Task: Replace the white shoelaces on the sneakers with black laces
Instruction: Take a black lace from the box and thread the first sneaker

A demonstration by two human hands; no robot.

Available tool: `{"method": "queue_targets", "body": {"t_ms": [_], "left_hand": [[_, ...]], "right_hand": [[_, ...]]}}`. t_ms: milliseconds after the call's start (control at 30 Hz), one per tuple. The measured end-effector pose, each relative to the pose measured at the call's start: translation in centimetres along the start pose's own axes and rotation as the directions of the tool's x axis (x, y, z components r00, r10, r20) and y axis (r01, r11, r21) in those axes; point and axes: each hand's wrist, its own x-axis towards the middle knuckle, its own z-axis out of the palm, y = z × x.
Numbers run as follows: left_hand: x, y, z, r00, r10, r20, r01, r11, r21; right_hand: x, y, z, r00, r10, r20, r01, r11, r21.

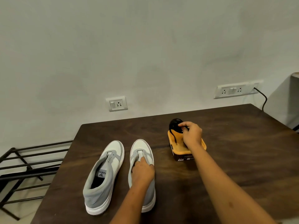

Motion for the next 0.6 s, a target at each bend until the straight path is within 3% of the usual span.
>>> {"method": "queue_targets", "body": {"t_ms": [100,200,300,367,433,500,600], "left_hand": [[-0.7,-1.4,-0.7,1.0,-0.01,0.002,0.01,1.0,-0.01],[-1.8,-2.5,-1.9,0.995,-0.006,-0.101,-0.023,0.96,-0.28],[-3.4,-2.2,-4.2,0.982,0.031,-0.188,-0.147,0.747,-0.648],[-4.8,-1.4,-6.1,0.992,0.096,-0.085,-0.123,0.513,-0.85],[-6.0,-1.2,-7.6,0.983,0.18,0.042,-0.028,0.367,-0.93],[-7.0,-1.7,-8.4,0.967,0.239,0.088,-0.004,0.359,-0.933],[-7.7,-3.0,-8.7,0.969,0.234,0.083,-0.038,0.469,-0.882]], "right_hand": [[-1.8,-2.2,0.1,0.995,0.023,0.093,-0.055,0.935,0.351],[-4.7,-3.7,0.6,0.967,0.067,0.247,-0.199,0.802,0.563],[-8.0,-4.3,1.6,0.928,0.056,0.369,-0.287,0.742,0.607],[-10.1,-4.5,2.4,0.899,0.034,0.436,-0.325,0.72,0.613],[-11.9,-4.4,3.1,0.882,0.022,0.471,-0.329,0.743,0.582],[-13.1,-4.1,3.4,0.874,0.015,0.485,-0.315,0.778,0.543],[-13.9,-4.2,3.1,0.882,0.002,0.472,-0.27,0.822,0.501]]}}
